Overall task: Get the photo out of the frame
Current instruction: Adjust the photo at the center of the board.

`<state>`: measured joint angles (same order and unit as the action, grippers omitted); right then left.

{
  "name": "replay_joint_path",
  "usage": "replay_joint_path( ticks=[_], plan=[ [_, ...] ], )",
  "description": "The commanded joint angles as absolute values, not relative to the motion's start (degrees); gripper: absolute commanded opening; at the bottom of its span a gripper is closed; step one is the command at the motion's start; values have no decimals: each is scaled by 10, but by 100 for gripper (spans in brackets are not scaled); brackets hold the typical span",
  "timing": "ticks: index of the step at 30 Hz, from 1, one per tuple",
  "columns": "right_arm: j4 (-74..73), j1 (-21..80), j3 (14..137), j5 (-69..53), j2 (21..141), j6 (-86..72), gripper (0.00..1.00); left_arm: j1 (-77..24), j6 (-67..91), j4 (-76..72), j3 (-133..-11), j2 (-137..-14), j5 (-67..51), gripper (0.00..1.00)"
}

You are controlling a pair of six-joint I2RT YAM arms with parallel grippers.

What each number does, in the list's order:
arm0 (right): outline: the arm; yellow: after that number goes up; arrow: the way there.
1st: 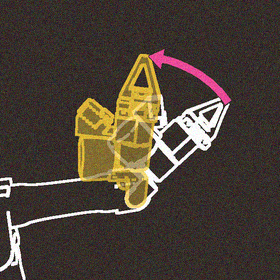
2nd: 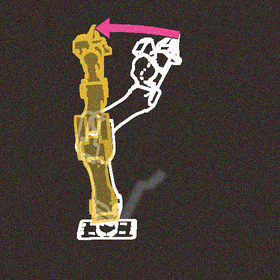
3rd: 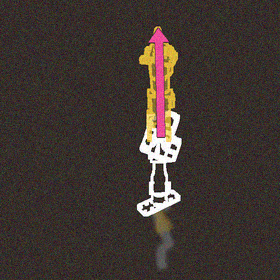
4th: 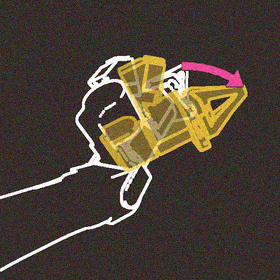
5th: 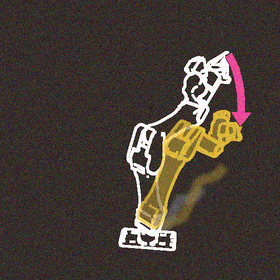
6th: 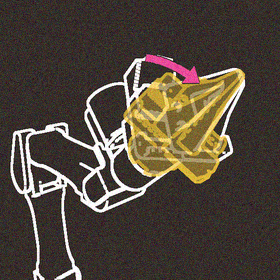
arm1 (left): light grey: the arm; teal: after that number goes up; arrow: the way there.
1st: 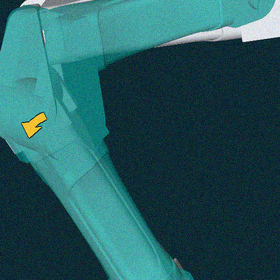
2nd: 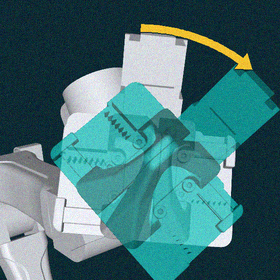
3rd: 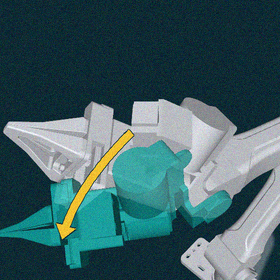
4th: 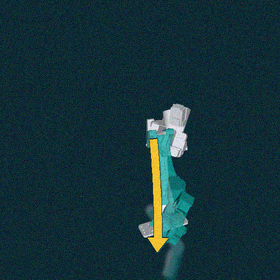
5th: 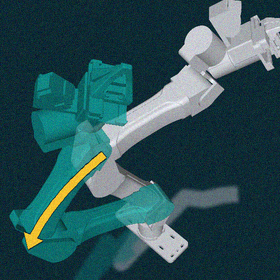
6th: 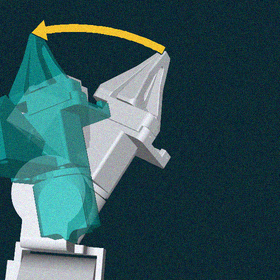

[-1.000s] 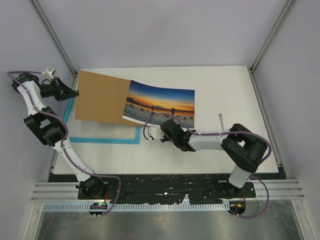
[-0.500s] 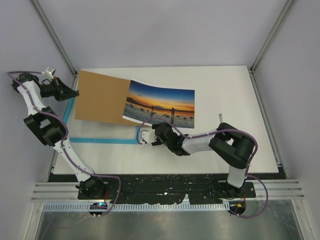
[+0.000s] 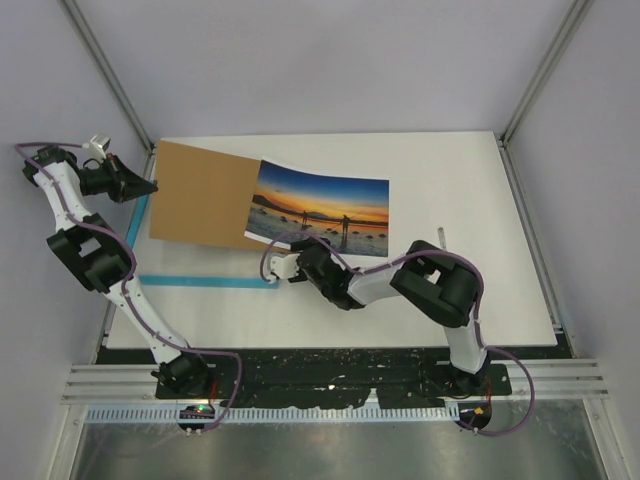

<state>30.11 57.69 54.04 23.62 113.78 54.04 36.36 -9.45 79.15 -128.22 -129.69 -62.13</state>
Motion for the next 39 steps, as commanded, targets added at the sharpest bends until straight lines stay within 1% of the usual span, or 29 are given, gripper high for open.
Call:
replay_joint_path(
  ticks=[1, 4, 5, 6, 8, 9, 10, 12, 13, 16, 18, 30, 36, 37, 38, 39],
  plan=[
    [263, 578, 520, 244, 1199, 547, 62, 429, -104, 938, -1309, -1269, -653, 0],
    [287, 568, 514, 257, 1216, 566, 57, 430, -104, 939, -1310, -1270, -655, 0],
    [290, 565, 512, 259, 1221, 568, 53, 431, -103, 939, -1311, -1269, -655, 0],
    [290, 559, 513, 258, 1224, 570, 52, 431, -103, 939, -1312, -1270, -655, 0],
    [290, 552, 513, 257, 1229, 571, 46, 432, -103, 940, -1315, -1271, -656, 0],
    [287, 550, 513, 256, 1230, 571, 37, 432, -102, 940, -1317, -1271, -657, 0],
    [284, 548, 514, 254, 1230, 572, 32, 433, -103, 941, -1318, -1271, -657, 0],
    [280, 546, 514, 252, 1231, 575, 13, 434, -101, 941, -1320, -1271, -657, 0],
    [280, 544, 513, 254, 1231, 576, 8, 435, -101, 941, -1320, -1270, -657, 0],
    [275, 540, 504, 252, 1217, 578, 8, 437, -100, 941, -1321, -1270, -659, 0],
    [258, 532, 493, 247, 1188, 572, 8, 437, -99, 941, -1322, -1269, -659, 0],
    [89, 518, 387, 242, 1022, 520, 8, 440, -97, 942, -1323, -1264, -666, 0],
    [62, 518, 346, 240, 995, 512, 8, 441, -92, 940, -1323, -1261, -668, 0],
    [57, 518, 343, 237, 989, 512, 10, 441, -91, 940, -1323, -1260, -666, 0],
    [42, 518, 340, 230, 986, 511, 18, 441, -92, 940, -1323, -1260, -665, 0],
    [35, 518, 340, 225, 974, 507, 38, 442, -91, 940, -1323, -1260, -665, 0]
  ],
)
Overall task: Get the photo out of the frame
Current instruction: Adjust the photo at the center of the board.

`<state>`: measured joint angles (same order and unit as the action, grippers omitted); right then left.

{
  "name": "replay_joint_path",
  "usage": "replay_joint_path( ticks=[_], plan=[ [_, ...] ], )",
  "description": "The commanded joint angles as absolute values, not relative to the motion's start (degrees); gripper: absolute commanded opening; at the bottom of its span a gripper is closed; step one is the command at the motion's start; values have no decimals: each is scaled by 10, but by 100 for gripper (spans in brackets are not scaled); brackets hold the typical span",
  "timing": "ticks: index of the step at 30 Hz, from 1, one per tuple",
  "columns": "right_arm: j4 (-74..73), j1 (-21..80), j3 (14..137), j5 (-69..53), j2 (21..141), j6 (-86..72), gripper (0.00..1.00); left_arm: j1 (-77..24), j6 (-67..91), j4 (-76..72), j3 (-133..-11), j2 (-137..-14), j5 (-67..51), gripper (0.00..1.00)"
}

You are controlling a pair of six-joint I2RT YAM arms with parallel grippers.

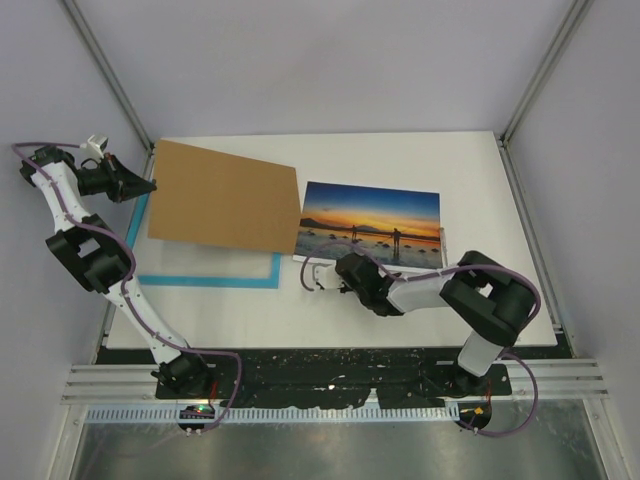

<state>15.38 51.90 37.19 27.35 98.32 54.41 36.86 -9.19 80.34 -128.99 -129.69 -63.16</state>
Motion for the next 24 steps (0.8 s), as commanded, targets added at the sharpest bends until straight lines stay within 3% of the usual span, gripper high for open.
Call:
replay_joint_path(
  ticks=[1, 2, 4, 8, 13, 18, 22, 24],
  plan=[
    [21, 518, 339, 215, 966, 507, 50, 443, -89, 940, -1323, -1259, -665, 0],
    [11, 519, 346, 206, 948, 504, 70, 444, -88, 939, -1324, -1260, -666, 0],
    [-53, 517, 372, 164, 913, 488, 83, 446, -84, 936, -1324, -1260, -667, 0],
    [-205, 508, 471, 13, 847, 447, 84, 452, -81, 936, -1325, -1260, -666, 0],
    [-318, 453, 638, -185, 875, 395, 86, 459, -76, 933, -1326, -1256, -673, 0],
    [-302, 367, 830, -299, 988, 288, 86, 462, -75, 933, -1321, -1255, -675, 0],
    [-271, 331, 983, -262, 1122, 186, 86, 463, -75, 933, -1315, -1252, -678, 0],
    [-273, 310, 1073, -314, 1190, 119, 86, 463, -77, 933, -1310, -1252, -679, 0]
  ],
)
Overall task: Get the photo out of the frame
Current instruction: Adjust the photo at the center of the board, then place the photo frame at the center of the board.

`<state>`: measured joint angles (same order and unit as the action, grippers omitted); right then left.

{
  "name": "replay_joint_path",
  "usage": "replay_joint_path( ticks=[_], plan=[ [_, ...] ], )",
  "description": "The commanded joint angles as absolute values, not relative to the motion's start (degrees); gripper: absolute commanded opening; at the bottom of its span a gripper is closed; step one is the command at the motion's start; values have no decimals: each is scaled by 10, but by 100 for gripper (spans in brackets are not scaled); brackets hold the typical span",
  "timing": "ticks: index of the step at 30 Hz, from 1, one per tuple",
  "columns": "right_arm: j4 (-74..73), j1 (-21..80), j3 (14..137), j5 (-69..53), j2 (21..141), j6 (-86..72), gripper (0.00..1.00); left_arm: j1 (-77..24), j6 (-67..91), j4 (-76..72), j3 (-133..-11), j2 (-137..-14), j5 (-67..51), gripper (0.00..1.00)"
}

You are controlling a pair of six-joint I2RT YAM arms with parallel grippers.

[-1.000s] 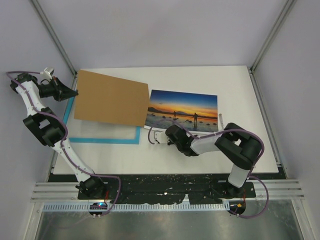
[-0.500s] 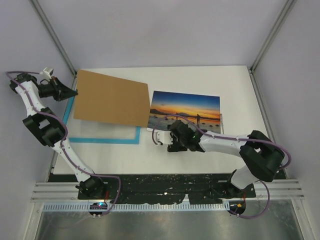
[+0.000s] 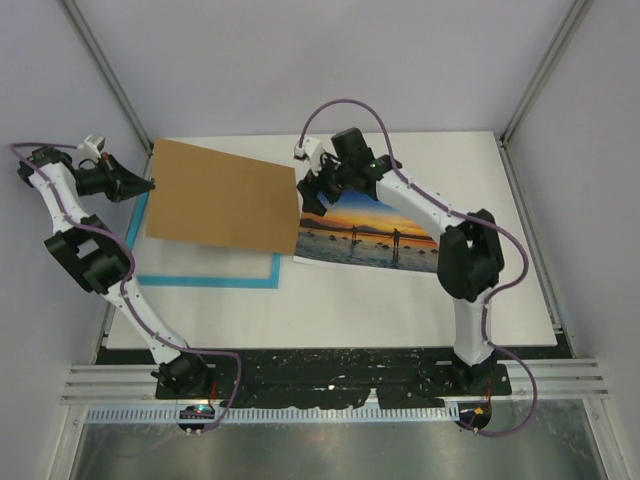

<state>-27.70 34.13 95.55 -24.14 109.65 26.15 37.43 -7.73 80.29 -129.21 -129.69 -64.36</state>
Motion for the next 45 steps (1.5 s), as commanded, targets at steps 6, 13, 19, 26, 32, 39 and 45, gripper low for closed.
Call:
replay_joint_path(
  ticks=[6, 13, 19, 26, 32, 39, 45],
  plan=[
    [-223, 246, 1243, -482, 1366, -85, 88, 463, -88, 934, -1293, -1244, -672, 0],
    [-125, 227, 1235, -569, 1409, -186, 89, 444, -71, 867, -1227, -1201, -634, 0],
    [-18, 211, 1229, -606, 1444, -304, 89, 425, -50, 820, -1194, -1161, -585, 0],
    [45, 218, 1244, -609, 1497, -361, 89, 412, -40, 788, -1188, -1129, -509, 0],
    [93, 240, 1245, -624, 1528, -415, 89, 410, -34, 777, -1185, -1124, -470, 0],
    [107, 263, 1253, -621, 1542, -435, 89, 410, -23, 767, -1179, -1121, -455, 0],
    [101, 270, 1246, -620, 1553, -440, 90, 407, -15, 750, -1169, -1114, -430, 0]
  ],
)
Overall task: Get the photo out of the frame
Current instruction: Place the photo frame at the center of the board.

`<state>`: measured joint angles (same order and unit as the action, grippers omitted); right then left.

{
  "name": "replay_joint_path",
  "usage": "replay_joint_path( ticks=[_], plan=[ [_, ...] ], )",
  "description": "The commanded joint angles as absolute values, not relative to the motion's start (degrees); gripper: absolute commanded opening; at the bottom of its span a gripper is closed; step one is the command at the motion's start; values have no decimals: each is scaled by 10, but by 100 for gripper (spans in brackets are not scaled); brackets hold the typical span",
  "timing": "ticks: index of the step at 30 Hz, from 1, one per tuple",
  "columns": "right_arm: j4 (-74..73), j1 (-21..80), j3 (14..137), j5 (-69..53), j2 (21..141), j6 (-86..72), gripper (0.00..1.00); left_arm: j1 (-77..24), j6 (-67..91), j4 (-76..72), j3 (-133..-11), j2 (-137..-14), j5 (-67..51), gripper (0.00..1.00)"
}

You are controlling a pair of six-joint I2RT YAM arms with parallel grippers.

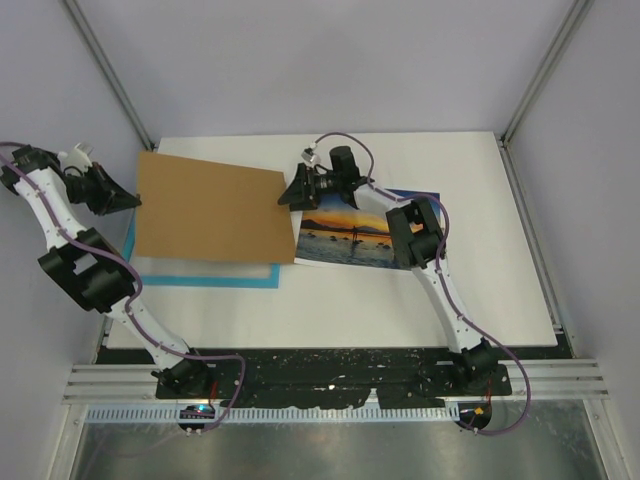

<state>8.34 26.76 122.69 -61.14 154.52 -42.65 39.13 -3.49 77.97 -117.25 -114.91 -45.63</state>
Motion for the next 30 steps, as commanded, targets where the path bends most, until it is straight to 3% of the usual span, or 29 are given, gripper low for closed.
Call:
replay_joint_path(
  ticks=[1, 5, 10, 26, 30],
  plan=[
    [108, 272, 1244, -622, 1556, -452, 89, 406, -14, 746, -1166, -1114, -425, 0],
    [165, 275, 1220, -642, 1556, -511, 89, 404, -7, 736, -1158, -1108, -403, 1],
    [226, 272, 1181, -660, 1552, -583, 89, 403, -4, 729, -1152, -1105, -380, 10],
    [473, 273, 1093, -716, 1540, -778, 89, 402, 13, 706, -1125, -1097, -364, 13],
    [496, 275, 1087, -715, 1540, -796, 89, 397, 5, 710, -1115, -1097, -356, 20]
  ],
)
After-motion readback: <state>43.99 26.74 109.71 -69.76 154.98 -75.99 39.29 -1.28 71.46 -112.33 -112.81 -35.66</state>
